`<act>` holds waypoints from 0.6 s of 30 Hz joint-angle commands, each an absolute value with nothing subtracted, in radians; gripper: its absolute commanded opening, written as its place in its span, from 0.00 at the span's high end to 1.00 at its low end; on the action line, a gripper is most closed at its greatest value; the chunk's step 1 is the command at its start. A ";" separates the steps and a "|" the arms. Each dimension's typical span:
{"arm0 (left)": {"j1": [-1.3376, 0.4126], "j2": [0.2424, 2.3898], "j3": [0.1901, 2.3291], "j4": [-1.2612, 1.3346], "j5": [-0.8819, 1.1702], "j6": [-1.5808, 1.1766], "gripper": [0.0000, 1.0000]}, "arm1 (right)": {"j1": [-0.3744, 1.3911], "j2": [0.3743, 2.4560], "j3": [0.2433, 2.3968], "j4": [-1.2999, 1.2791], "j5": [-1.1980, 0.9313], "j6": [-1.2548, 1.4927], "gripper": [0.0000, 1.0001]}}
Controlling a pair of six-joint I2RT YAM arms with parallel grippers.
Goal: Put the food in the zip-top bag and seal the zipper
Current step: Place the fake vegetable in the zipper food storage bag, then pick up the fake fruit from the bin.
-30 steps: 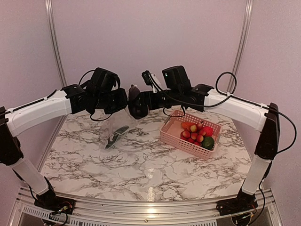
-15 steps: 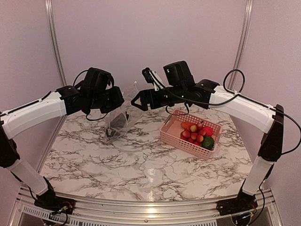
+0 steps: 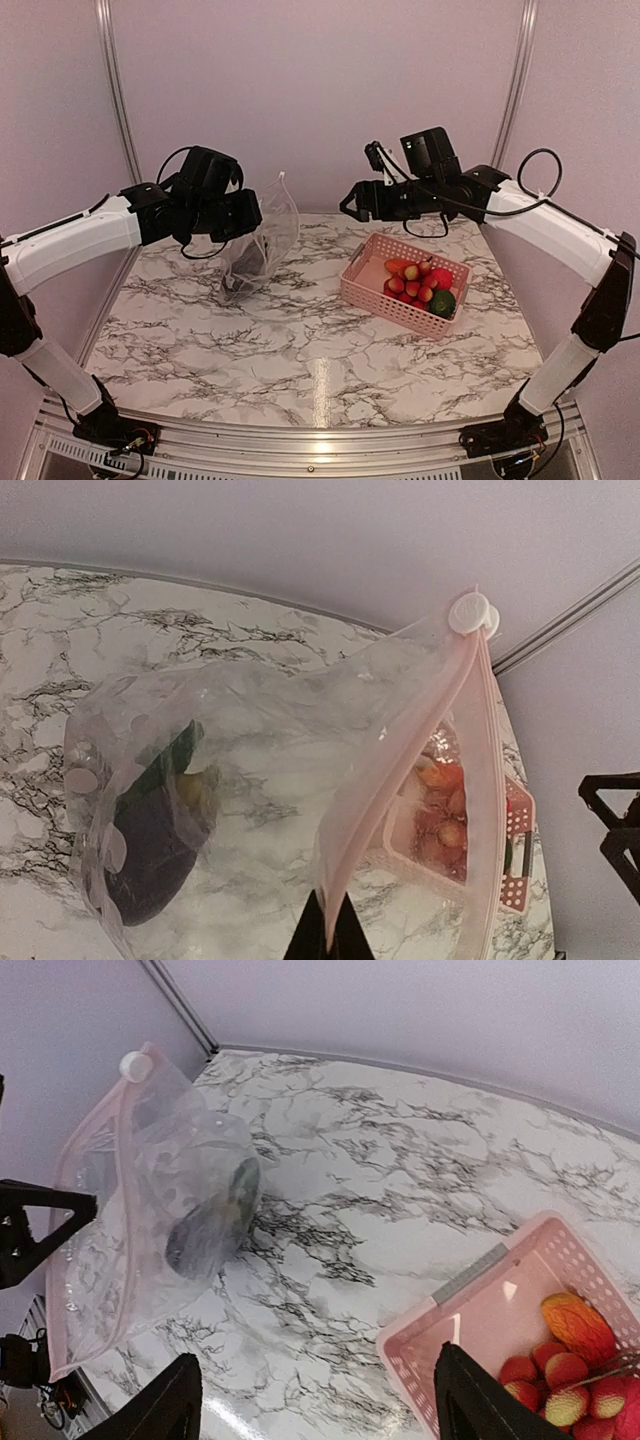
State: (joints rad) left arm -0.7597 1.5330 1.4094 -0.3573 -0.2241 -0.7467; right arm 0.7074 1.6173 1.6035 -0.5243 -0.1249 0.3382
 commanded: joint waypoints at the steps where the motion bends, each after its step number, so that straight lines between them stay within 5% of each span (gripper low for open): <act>1: -0.754 1.514 1.431 -0.429 -0.250 -0.671 1.00 | 0.553 1.532 1.504 -0.596 -0.133 0.378 0.24; 8: -0.754 1.526 1.419 -0.441 -0.197 -0.663 1.00 | 0.325 1.500 1.357 -0.661 -0.176 0.381 0.27; 18: -0.755 1.559 1.442 -0.449 -0.146 -0.653 1.00 | 0.153 1.522 1.186 -0.555 -0.235 0.462 0.48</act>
State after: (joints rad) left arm -0.7593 1.5368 1.4113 -0.4057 -0.1734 -0.6701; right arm 0.1860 1.5124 1.1931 -0.6212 -0.2043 0.4164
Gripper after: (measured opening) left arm 0.009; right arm 0.541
